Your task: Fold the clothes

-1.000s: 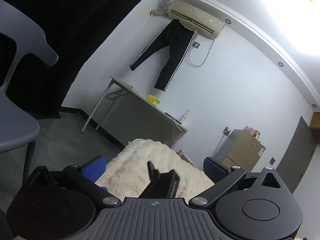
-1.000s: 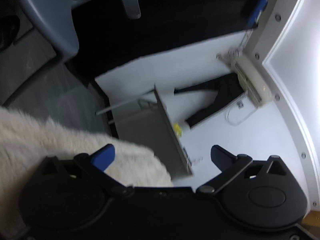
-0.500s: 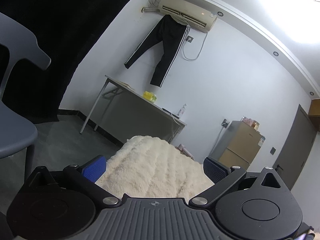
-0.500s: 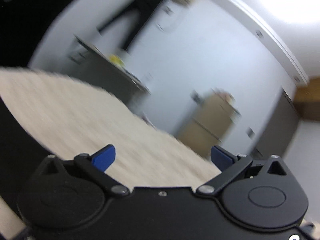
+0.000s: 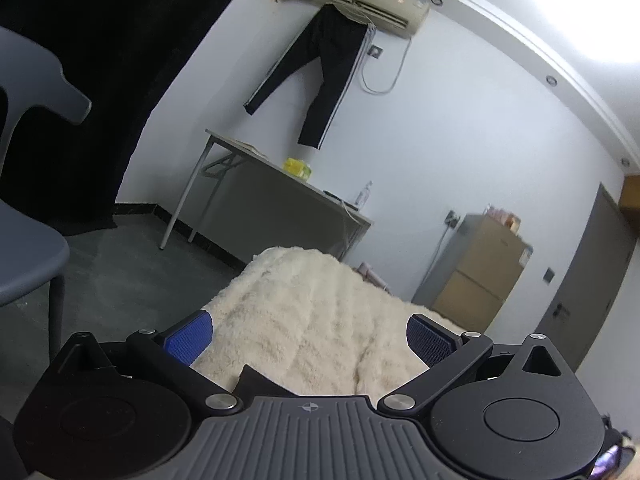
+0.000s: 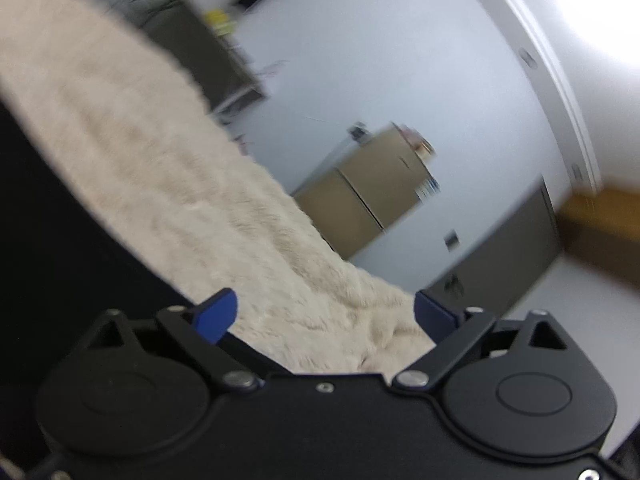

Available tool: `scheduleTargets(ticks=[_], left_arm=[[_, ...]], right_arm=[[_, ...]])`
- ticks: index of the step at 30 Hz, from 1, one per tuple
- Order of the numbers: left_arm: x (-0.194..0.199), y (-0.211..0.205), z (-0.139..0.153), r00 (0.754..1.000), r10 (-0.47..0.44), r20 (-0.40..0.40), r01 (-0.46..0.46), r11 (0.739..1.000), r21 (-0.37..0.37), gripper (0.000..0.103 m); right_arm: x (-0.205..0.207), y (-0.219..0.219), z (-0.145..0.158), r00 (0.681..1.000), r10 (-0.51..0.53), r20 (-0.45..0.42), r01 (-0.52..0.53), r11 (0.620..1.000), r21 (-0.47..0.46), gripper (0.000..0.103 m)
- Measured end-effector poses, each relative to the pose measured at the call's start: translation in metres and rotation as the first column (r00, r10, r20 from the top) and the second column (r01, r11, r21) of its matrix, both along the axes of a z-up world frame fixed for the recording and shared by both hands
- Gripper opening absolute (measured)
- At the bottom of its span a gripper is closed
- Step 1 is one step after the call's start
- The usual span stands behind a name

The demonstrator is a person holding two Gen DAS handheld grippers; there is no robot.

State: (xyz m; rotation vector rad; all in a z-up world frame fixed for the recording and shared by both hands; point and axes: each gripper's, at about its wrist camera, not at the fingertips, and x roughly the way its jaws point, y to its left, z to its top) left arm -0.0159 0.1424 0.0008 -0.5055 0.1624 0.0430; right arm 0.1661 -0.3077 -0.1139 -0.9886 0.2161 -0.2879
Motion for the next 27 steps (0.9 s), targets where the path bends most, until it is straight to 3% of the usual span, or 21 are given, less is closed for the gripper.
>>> scheduleTargets(ticks=[4,9,12,13,15,17,19,20,21,22,25,27], left_arm=[[-0.001,-0.004,0.0,1.0,-0.003,0.005,0.002,1.0,0.022,0.102],[0.003,-0.005,-0.002,1.0,-0.011,-0.003,0.011,1.0,0.02,0.103],[0.006,-0.008,-0.004,1.0,-0.021,-0.005,0.021,0.999,0.027,0.103],[0.006,-0.008,-0.004,1.0,-0.024,-0.004,0.024,0.999,0.027,0.102],[0.006,-0.008,-0.004,1.0,-0.028,0.0,0.028,0.999,0.026,0.102],[0.007,-0.006,-0.004,0.999,-0.032,0.002,0.032,0.999,0.018,0.102],[0.007,-0.005,-0.005,0.999,-0.035,0.003,0.035,0.999,0.012,0.103],[0.007,-0.004,-0.005,0.999,-0.035,0.003,0.035,0.999,0.009,0.103],[0.006,-0.002,-0.005,0.999,-0.032,0.002,0.032,0.999,0.006,0.103],[0.005,-0.001,-0.005,1.0,-0.028,0.0,0.028,1.0,0.003,0.102],[0.004,0.001,-0.005,1.0,-0.015,0.007,0.015,1.0,-0.002,0.102],[0.003,0.0,-0.005,1.0,-0.012,0.007,0.012,1.0,-0.005,0.102]], right_arm=[[0.018,-0.028,-0.026,0.995,-0.064,-0.071,0.054,0.989,-0.137,0.091],[0.033,-0.103,-0.006,0.962,-0.269,-0.044,0.256,0.948,-0.187,0.092],[0.018,-0.152,0.036,0.913,-0.406,0.033,0.407,0.912,-0.051,0.096],[0.002,-0.178,0.063,0.873,-0.485,0.047,0.48,0.873,0.08,0.096],[-0.02,-0.198,0.086,0.855,-0.516,0.044,0.489,0.833,0.259,0.099],[-0.05,-0.225,0.107,0.851,-0.524,0.024,0.443,0.742,0.504,0.1],[-0.084,-0.254,0.124,0.862,-0.507,-0.002,0.341,0.575,0.744,0.097],[-0.092,-0.262,0.121,0.883,-0.469,-0.009,0.284,0.52,0.806,0.087],[-0.1,-0.27,0.119,0.902,-0.431,-0.012,0.231,0.461,0.857,0.072],[-0.103,-0.271,0.117,0.905,-0.425,-0.01,0.221,0.449,0.866,0.067],[-0.118,-0.273,0.11,0.921,-0.389,-0.007,0.14,0.314,0.939,0.062],[-0.118,-0.279,0.105,0.911,-0.408,-0.061,0.162,0.216,0.963,0.059]])
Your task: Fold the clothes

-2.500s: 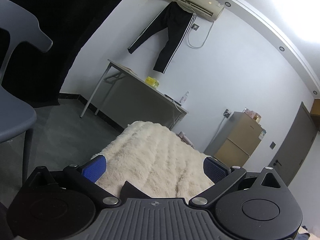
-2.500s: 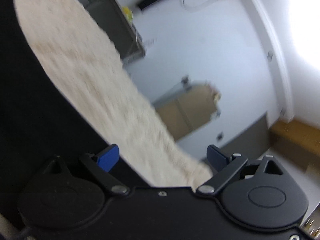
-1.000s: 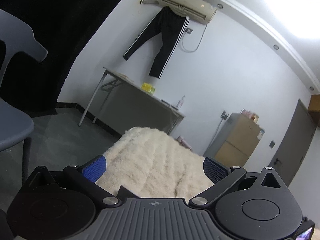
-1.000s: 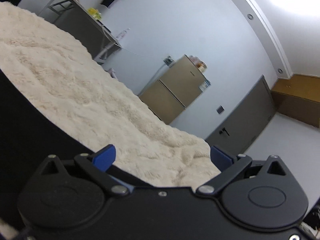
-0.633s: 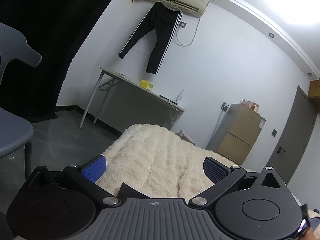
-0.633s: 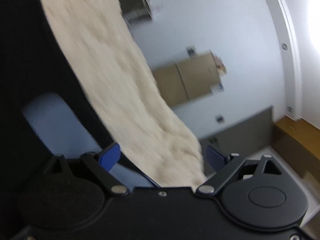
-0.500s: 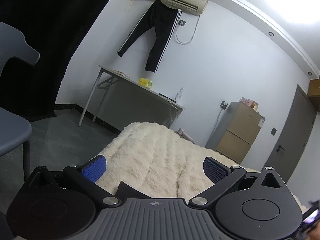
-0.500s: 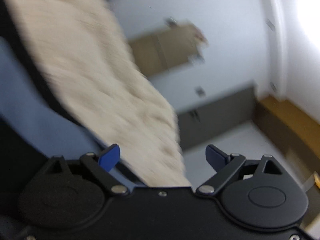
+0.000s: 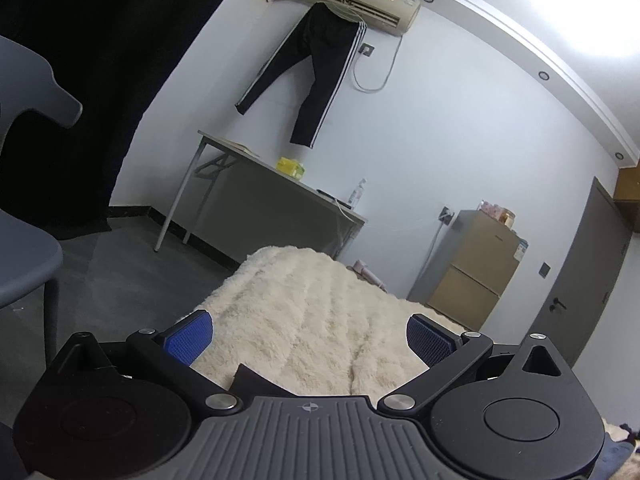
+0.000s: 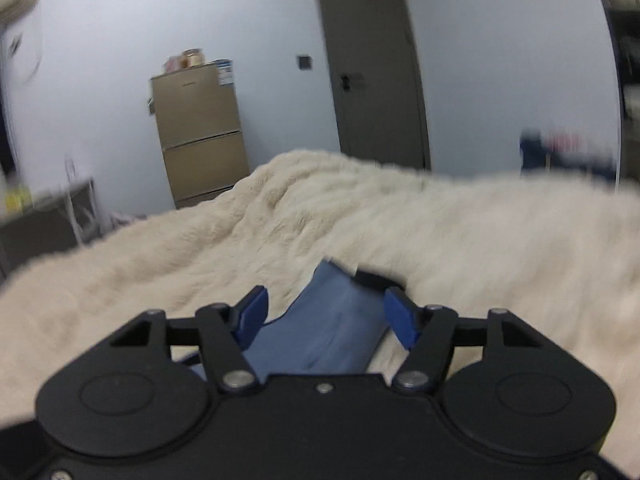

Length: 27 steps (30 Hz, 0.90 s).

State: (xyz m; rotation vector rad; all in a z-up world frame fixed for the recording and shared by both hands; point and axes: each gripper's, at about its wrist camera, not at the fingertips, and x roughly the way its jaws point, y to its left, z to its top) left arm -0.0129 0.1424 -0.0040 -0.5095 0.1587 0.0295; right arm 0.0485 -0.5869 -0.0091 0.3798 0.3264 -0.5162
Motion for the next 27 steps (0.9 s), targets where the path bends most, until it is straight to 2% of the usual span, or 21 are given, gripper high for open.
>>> scheduleTargets(ticks=[2,5,8,10,11,12,15,17,18,21,24,25,26,27], left_arm=[[0.0,-0.001,0.0,1.0,-0.001,-0.003,0.001,1.0,0.003,0.102],[0.0,-0.002,0.001,1.0,-0.006,-0.005,0.006,1.0,0.014,0.102],[0.001,-0.002,0.001,1.0,-0.005,-0.008,0.005,1.0,0.014,0.103],[0.002,-0.002,0.001,1.0,-0.001,-0.011,0.001,1.0,0.01,0.102],[0.003,-0.002,0.0,1.0,0.001,-0.013,-0.001,1.0,0.009,0.102],[0.003,-0.002,0.0,1.0,0.003,-0.015,-0.003,1.0,0.009,0.102],[0.002,-0.002,0.001,1.0,0.009,-0.012,-0.009,1.0,0.009,0.102],[0.002,-0.002,0.0,1.0,0.009,-0.011,-0.009,1.0,0.006,0.102],[0.002,-0.002,0.0,1.0,0.009,-0.01,-0.009,1.0,0.004,0.102],[0.003,-0.003,-0.001,1.0,0.002,-0.013,-0.002,1.0,0.009,0.103],[0.0,-0.003,0.0,1.0,-0.001,-0.001,0.001,1.0,0.01,0.103],[-0.001,-0.002,0.0,1.0,-0.001,0.003,0.0,1.0,0.006,0.103],[-0.001,-0.001,0.0,1.0,0.001,0.007,-0.001,1.0,0.0,0.103],[-0.002,0.0,0.0,1.0,0.003,0.009,-0.003,1.0,-0.006,0.103]], right_arm=[[0.003,-0.008,-0.01,0.999,-0.029,-0.013,0.03,0.994,0.103,0.059],[0.015,-0.022,-0.023,0.997,-0.079,-0.013,0.08,0.986,0.149,0.059],[0.034,-0.04,-0.029,0.996,-0.087,0.034,0.079,0.977,0.197,0.055],[0.042,-0.05,-0.034,0.994,-0.091,0.057,0.076,0.971,0.228,0.031],[0.045,-0.055,-0.036,0.993,-0.095,0.064,0.076,0.966,0.246,0.007],[0.048,-0.062,-0.038,0.993,-0.082,0.085,0.055,0.959,0.28,0.006],[0.048,-0.058,-0.03,0.992,-0.052,0.119,0.019,0.966,0.256,0.005],[0.045,-0.047,-0.007,0.99,-0.033,0.137,0.009,0.985,0.173,0.004],[0.045,-0.047,-0.005,0.99,-0.034,0.14,0.01,0.985,0.171,0.004],[0.032,-0.043,0.028,0.971,-0.078,0.224,0.051,0.991,0.125,0.004],[0.019,-0.029,0.074,0.947,-0.12,0.297,0.128,0.992,-0.007,0.005],[0.02,-0.026,0.078,0.948,-0.117,0.295,0.131,0.991,-0.029,0.005],[0.02,-0.012,0.091,0.954,-0.095,0.285,0.131,0.985,-0.111,0.005],[0.02,-0.003,0.095,0.957,-0.081,0.278,0.127,0.981,-0.15,0.005]])
